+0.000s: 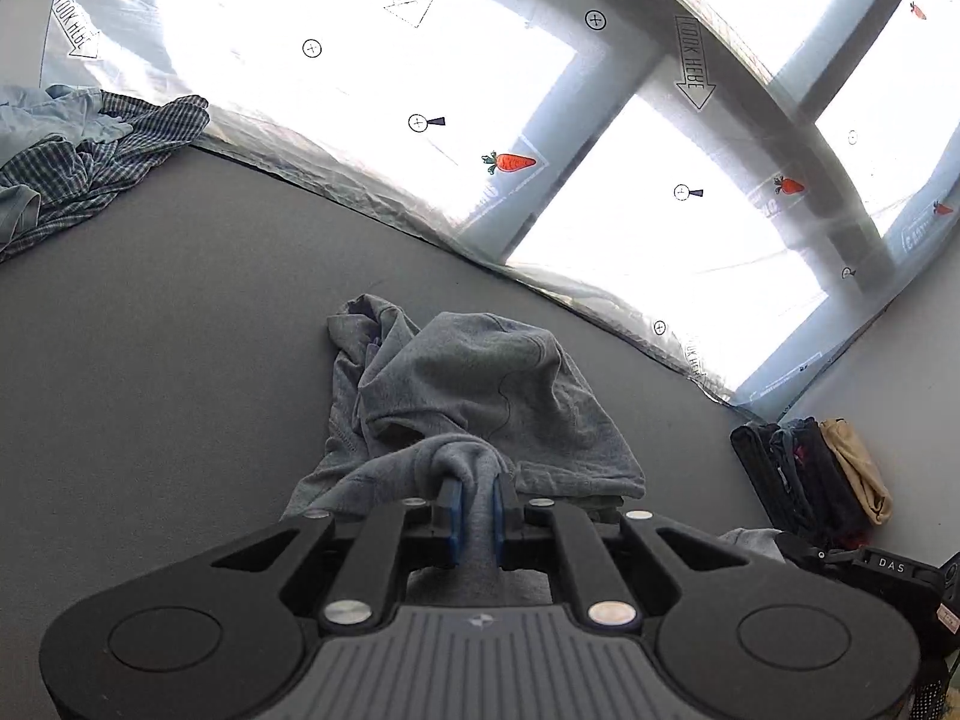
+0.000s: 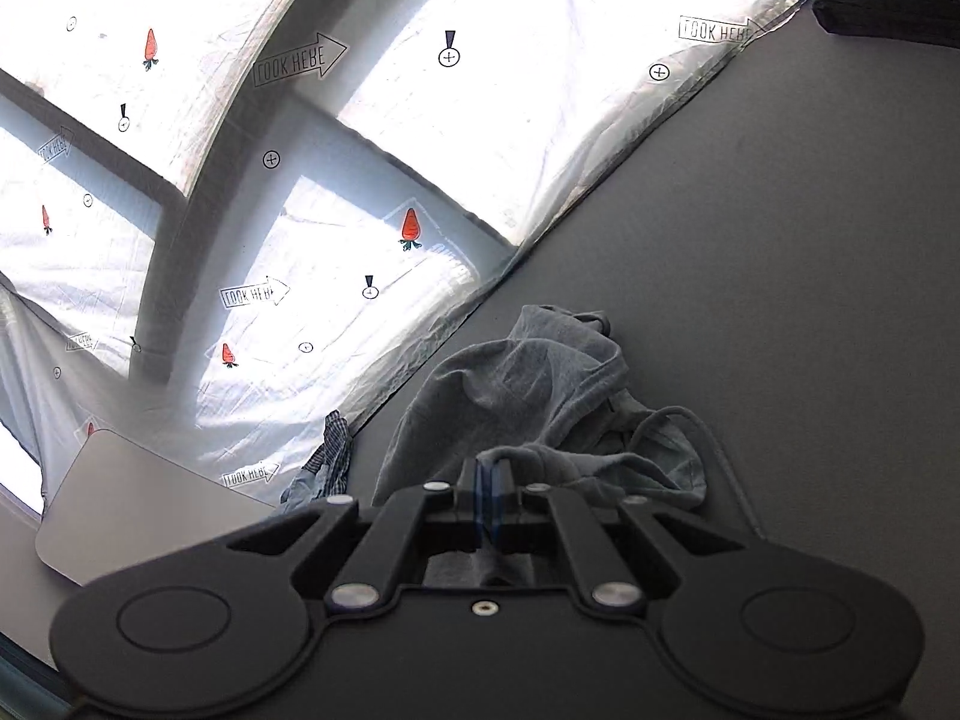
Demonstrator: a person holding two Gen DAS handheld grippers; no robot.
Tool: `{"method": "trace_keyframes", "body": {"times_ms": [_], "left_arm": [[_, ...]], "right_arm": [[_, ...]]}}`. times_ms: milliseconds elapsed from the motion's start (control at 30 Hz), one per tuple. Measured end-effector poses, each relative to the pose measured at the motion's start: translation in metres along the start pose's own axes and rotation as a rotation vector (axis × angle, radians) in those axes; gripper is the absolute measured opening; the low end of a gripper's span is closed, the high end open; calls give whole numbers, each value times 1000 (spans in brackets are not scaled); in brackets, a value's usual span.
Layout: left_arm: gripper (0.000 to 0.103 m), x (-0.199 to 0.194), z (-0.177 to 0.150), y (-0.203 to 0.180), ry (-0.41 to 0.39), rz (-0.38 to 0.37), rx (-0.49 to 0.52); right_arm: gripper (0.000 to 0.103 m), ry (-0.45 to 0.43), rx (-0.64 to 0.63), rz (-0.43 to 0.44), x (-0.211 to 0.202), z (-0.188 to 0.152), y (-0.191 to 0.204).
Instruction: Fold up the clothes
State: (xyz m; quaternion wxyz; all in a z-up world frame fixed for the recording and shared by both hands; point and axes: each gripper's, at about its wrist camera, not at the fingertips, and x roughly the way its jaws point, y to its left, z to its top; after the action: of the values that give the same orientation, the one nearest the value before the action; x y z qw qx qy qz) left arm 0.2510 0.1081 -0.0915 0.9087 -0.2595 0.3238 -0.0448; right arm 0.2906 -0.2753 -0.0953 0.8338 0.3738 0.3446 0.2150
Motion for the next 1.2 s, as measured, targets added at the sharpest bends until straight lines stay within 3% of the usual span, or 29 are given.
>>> {"method": "trace_keyframes", "body": {"times_ms": [333, 533, 700, 967, 1200], "left_arm": [[10, 24, 47, -4, -93, -10, -17], [10, 50, 48, 23, -77, 2, -134], [9, 80, 67, 39, -54, 11, -169], [9, 119, 117, 42, -46, 10, -142], [10, 165, 133, 80, 7, 56, -288]], "right_arm": [[3, -84, -36, 45, 35, 42, 14], [3, -76, 5, 8, 62, 46, -9], [3, -72, 86, -8, 96, 66, -27], [3, -53, 38, -41, 151, 115, -6], [3, 4, 39, -109, 210, 136, -5]]}}
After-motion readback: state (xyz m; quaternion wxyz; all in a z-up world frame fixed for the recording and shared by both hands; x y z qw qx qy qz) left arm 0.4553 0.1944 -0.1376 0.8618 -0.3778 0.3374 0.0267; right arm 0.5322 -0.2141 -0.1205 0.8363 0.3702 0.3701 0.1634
